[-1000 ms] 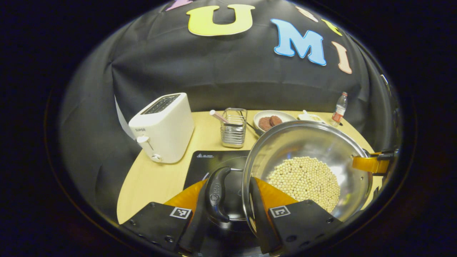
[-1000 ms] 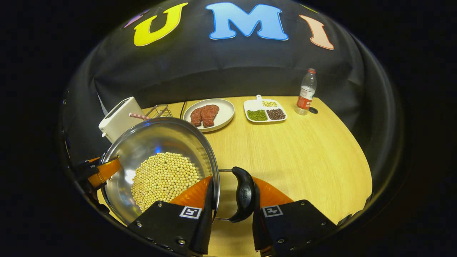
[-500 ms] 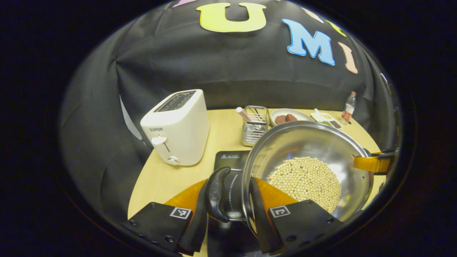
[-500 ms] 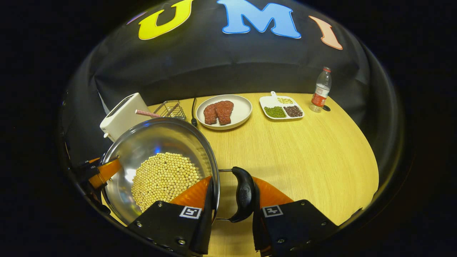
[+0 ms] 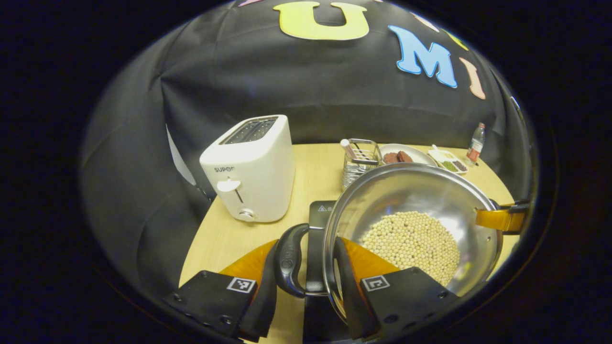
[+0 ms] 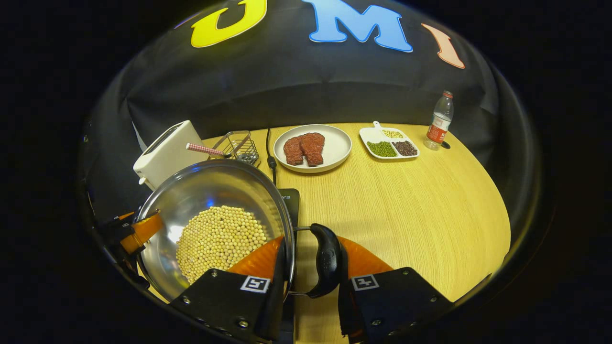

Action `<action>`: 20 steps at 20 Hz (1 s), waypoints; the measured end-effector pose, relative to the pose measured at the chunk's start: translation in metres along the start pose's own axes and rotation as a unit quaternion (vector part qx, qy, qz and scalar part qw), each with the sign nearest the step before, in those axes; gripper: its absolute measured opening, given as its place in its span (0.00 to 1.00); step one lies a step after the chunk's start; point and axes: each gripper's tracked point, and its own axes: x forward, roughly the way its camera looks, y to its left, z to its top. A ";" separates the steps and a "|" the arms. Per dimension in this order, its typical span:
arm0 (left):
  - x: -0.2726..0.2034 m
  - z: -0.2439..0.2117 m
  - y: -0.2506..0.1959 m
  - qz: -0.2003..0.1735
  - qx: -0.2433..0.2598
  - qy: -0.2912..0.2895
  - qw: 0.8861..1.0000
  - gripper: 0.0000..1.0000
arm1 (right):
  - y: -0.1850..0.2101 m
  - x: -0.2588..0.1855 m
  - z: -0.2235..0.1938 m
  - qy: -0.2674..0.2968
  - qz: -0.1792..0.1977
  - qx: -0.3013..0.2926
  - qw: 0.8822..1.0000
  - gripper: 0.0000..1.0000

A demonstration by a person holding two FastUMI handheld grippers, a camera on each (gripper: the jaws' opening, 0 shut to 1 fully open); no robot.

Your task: First push the handle of the pot to place it horizontally, then grasp the pot with both hands and set it on the induction cooktop.

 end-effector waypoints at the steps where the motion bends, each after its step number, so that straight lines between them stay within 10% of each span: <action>1: 0.002 -0.002 0.002 -0.001 -0.002 -0.001 1.000 0.68 | 0.001 0.001 0.000 0.000 -0.001 0.000 1.000 0.47; 6: 0.004 -0.004 0.005 0.004 -0.009 -0.006 1.000 0.67 | 0.004 0.001 0.000 -0.005 0.003 0.001 1.000 0.42; 10: 0.001 0.003 0.003 0.014 -0.025 -0.026 0.999 0.85 | 0.011 -0.003 0.011 -0.031 0.020 0.001 0.999 0.59; 13: -0.006 0.013 0.005 0.036 -0.033 -0.050 0.998 0.98 | 0.004 -0.014 0.023 -0.064 0.014 -0.031 0.997 0.97; 20: -0.073 0.076 -0.029 0.048 -0.036 -0.152 0.987 0.98 | -0.045 -0.069 0.054 -0.141 0.016 -0.052 0.989 0.97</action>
